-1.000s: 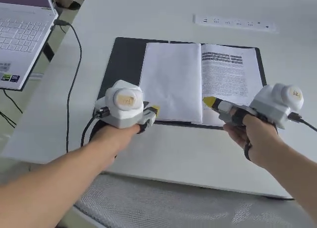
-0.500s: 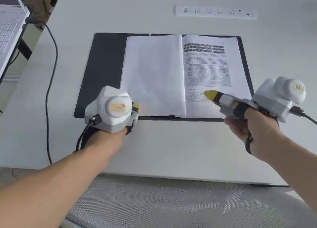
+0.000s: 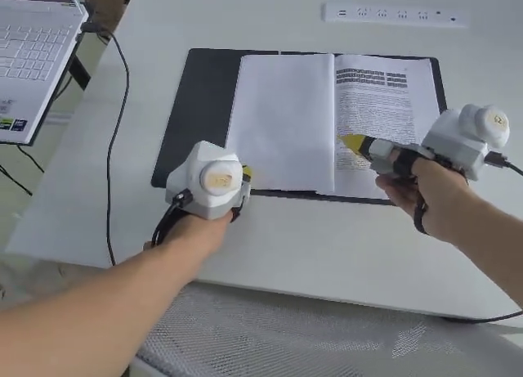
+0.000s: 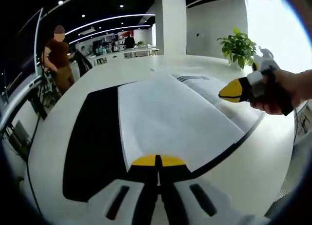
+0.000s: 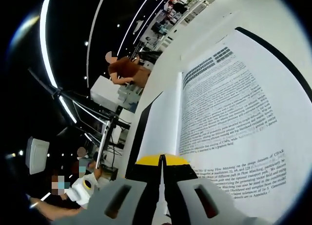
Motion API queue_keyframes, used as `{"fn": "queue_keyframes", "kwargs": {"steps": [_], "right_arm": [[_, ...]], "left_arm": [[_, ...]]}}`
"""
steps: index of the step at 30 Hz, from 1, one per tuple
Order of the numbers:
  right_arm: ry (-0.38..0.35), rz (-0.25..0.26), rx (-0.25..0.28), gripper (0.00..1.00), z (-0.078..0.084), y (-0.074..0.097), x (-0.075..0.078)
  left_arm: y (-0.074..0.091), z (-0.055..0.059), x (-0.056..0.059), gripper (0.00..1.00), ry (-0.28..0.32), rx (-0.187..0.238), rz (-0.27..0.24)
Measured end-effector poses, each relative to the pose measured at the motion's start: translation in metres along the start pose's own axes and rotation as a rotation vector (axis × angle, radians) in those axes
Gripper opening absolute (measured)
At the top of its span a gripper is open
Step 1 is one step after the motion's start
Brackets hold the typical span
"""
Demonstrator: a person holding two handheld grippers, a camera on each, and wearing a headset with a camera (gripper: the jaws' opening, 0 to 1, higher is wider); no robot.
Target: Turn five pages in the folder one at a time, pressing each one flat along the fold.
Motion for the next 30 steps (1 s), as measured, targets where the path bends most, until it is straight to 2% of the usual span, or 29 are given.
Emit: {"fn": "queue_keyframes", "kwargs": {"steps": [8, 12, 16, 17, 20, 22, 28, 30], "right_arm": [[-0.101, -0.048, -0.019, 0.0, -0.026, -0.042, 0.012], [-0.172, -0.039, -0.011, 0.0, -0.033, -0.059, 0.017], [-0.242, -0.035, 0.015, 0.0, -0.04, -0.07, 0.025], [-0.294, -0.057, 0.027, 0.0, -0.042, -0.072, 0.024], [-0.318, -0.05, 0.074, 0.0, -0.053, -0.078, 0.027], [-0.375, -0.04, 0.1, 0.0, -0.06, -0.082, 0.031], [-0.392, -0.044, 0.114, 0.0, -0.078, -0.097, 0.038], [-0.366, -0.036, 0.108, 0.0, -0.085, -0.103, 0.037]], "left_arm": [[-0.003, 0.003, -0.001, 0.0, 0.017, 0.003, 0.006], [-0.003, 0.003, -0.001, 0.0, 0.023, 0.001, 0.006], [-0.004, 0.003, -0.002, 0.0, 0.03, -0.002, 0.009], [-0.004, 0.003, -0.002, 0.0, 0.031, -0.003, 0.009], [-0.003, 0.004, -0.001, 0.0, 0.033, -0.001, 0.009], [-0.003, 0.004, -0.002, 0.0, 0.034, -0.001, 0.012], [-0.003, 0.004, -0.001, 0.0, 0.035, 0.0, 0.014], [-0.002, 0.004, -0.001, 0.0, 0.039, -0.001, 0.014]]}}
Point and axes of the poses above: the centre of the closed fingertips' face, and the gripper's own axes: y roughly backward along the fingers, x roughly to its right, z roughly out of its underside, the point moved 10 cm from there along y, roughly backward along the fingers, and after that the axes turned 1 degree about -z, right-handed, at the moved point
